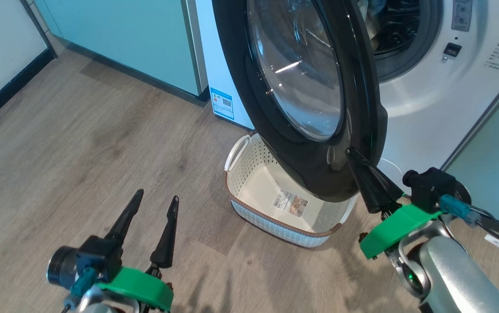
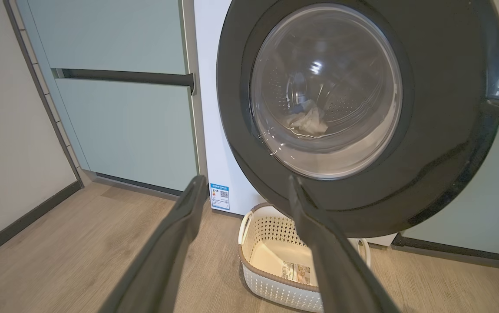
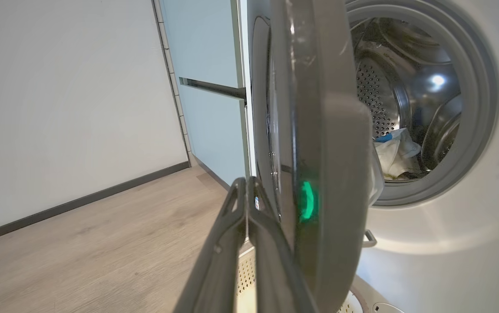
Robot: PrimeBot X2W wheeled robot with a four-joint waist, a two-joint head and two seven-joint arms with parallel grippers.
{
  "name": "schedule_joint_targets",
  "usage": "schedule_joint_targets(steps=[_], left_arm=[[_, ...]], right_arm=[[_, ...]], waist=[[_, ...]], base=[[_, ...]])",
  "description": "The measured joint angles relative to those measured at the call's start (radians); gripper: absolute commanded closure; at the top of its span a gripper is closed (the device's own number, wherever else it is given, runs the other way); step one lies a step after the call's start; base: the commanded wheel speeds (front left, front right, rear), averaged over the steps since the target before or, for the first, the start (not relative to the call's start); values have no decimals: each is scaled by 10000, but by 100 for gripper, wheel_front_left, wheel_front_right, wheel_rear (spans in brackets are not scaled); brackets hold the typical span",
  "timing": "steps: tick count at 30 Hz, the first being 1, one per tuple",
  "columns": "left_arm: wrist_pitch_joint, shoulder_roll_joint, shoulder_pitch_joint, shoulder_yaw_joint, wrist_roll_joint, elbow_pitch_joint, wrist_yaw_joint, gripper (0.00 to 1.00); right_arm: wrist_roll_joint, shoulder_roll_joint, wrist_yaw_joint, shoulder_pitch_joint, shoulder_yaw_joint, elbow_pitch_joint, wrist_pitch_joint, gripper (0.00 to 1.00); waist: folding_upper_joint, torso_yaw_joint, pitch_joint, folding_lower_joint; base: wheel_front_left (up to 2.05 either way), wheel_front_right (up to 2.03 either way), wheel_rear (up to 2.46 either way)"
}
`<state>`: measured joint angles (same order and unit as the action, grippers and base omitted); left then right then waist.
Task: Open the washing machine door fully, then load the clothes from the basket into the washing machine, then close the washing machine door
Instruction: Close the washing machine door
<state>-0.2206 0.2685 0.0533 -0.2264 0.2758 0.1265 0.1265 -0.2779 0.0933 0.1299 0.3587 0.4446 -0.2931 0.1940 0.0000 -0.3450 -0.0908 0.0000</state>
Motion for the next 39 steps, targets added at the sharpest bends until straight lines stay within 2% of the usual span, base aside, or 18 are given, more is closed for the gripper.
schedule_joint_targets(steps=[21, 30, 39], left_arm=[[-130, -15, -195, -67, 2, 171, 84, 0], [-274, -268, -808, -134, 2, 136, 67, 0], [-351, -685, -1518, -182, -48, 100, -153, 0]], right_arm=[[290, 69, 2, 497, -953, -140, -21, 100], [614, 604, 2, 1608, -1845, -270, -249, 100], [874, 1183, 2, 2844, -2589, -571, -550, 100]], waist=[[0, 62, -690, 0], [0, 98, -1507, 1], [0, -67, -2474, 2]], base=[[0, 0, 0], [0, 0, 0], [0, 0, 0]])
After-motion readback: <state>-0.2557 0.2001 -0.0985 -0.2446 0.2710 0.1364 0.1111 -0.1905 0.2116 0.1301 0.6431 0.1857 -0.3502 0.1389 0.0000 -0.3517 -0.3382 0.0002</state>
